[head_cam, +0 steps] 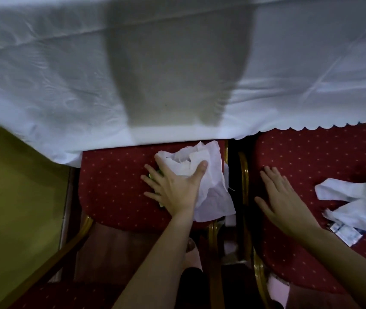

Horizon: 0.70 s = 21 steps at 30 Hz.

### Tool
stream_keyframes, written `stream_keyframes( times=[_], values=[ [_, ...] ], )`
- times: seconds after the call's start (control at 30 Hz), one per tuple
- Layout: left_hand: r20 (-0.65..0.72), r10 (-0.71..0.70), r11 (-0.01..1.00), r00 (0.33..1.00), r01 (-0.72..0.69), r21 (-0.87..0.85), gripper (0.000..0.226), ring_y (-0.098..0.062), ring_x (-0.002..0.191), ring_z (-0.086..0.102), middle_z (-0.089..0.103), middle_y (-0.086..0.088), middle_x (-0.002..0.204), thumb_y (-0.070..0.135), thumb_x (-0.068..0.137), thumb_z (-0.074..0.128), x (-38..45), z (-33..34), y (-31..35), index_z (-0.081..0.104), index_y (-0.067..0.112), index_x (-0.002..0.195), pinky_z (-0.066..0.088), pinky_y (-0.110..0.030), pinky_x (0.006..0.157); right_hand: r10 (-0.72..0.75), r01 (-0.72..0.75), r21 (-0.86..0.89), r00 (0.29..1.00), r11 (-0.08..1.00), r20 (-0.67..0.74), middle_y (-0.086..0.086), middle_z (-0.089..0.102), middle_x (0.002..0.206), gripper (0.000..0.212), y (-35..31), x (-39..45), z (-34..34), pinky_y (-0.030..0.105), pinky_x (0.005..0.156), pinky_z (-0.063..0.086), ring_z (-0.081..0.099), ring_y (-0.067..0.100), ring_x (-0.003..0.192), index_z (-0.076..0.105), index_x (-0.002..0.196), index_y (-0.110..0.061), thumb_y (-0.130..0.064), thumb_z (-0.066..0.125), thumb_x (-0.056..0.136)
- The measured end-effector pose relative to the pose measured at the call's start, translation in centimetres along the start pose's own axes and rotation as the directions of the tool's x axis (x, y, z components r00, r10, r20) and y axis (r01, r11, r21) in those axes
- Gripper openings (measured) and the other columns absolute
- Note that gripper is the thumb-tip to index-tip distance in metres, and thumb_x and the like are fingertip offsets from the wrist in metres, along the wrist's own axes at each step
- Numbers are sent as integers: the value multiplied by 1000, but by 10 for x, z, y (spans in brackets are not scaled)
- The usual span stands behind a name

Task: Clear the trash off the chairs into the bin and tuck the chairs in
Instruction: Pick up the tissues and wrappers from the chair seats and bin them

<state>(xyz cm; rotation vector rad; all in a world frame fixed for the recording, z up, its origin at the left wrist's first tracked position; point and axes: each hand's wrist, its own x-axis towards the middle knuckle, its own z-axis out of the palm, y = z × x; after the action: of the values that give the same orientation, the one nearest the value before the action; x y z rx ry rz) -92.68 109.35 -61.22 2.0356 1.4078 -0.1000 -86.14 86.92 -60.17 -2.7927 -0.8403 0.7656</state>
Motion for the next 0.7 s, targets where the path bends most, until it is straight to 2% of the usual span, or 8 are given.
stream_keyframes(
  times=[0.1, 0.2, 0.27, 0.33, 0.43, 0.5, 0.53, 0.7],
  values=[
    [14, 169, 950, 985, -167, 265, 123, -44, 147, -3, 3, -20, 161, 87, 59, 48, -4, 21, 0, 7, 18, 152, 6, -70, 112, -4, 4, 31, 1000, 1000, -16, 8, -5, 160, 70, 0, 5, 7, 37, 121, 6, -5, 18, 147, 9, 150, -8, -34, 45, 96],
    [23, 338, 865, 941, -320, 387, 92, -43, 146, 13, 19, -19, 158, 74, 77, 46, -8, 29, -9, 27, 17, 147, 13, -67, 112, 13, -11, 34, 999, 999, -37, 9, -9, 159, 72, -5, 8, 13, 37, 120, 4, -7, 20, 147, 6, 150, -7, -35, 45, 96],
    [61, 522, 736, 851, -485, 472, 69, -38, 141, 30, 35, -18, 152, 53, 84, 54, -12, 29, -20, 38, 17, 140, 26, -60, 112, 29, -27, 35, 999, 999, -42, 10, -10, 159, 74, -5, 6, 17, 38, 121, 5, -7, 22, 147, 5, 150, -7, -35, 45, 95],
    [209, 690, 497, 693, -664, 559, 62, -35, 126, 49, 48, -18, 142, 39, 79, 66, -9, 24, -31, 45, 16, 133, 42, -49, 105, 22, -20, 36, 999, 999, -36, 11, -11, 159, 75, -5, 5, 17, 38, 121, 4, -7, 23, 147, 3, 150, -6, -35, 45, 95],
    [404, 758, 228, 513, -788, 572, 60, -34, 97, 58, 59, -16, 122, 37, 71, 71, 8, 10, -33, 49, 15, 122, 53, -42, 79, -7, 7, 44, 1000, 999, 0, 12, -12, 159, 75, -2, 5, 10, 38, 121, 4, -8, 23, 148, 1, 150, -6, -34, 45, 96],
    [479, 731, 159, 486, -804, 572, 48, -32, 85, 58, 59, -15, 107, 32, 71, 73, 14, 4, -22, 51, 12, 109, 52, -40, 67, -42, 42, 46, 999, 998, 18, 11, -11, 160, 74, 4, 2, 3, 37, 122, 4, -7, 22, 148, 2, 150, -7, -32, 44, 96],
    [492, 701, 202, 517, -805, 558, 42, -31, 84, 57, 58, -14, 103, 29, 75, 72, 12, 2, -15, 52, 11, 106, 52, -41, 65, -63, 62, 50, 998, 997, 27, 11, -10, 160, 73, 6, 1, 0, 36, 121, 2, -6, 22, 148, 3, 150, -7, -32, 44, 96],
    [376, 529, 712, 760, -639, 291, 25, -32, 86, 59, 56, -13, 98, 23, 91, 55, -20, 13, 16, 53, 4, 108, 47, -41, 67, -112, 111, -9, 994, 994, -5, 9, 8, 161, 65, 38, -26, -9, 37, 119, -2, 1, 24, 148, 18, 149, -9, -28, 46, 94]
  ],
)
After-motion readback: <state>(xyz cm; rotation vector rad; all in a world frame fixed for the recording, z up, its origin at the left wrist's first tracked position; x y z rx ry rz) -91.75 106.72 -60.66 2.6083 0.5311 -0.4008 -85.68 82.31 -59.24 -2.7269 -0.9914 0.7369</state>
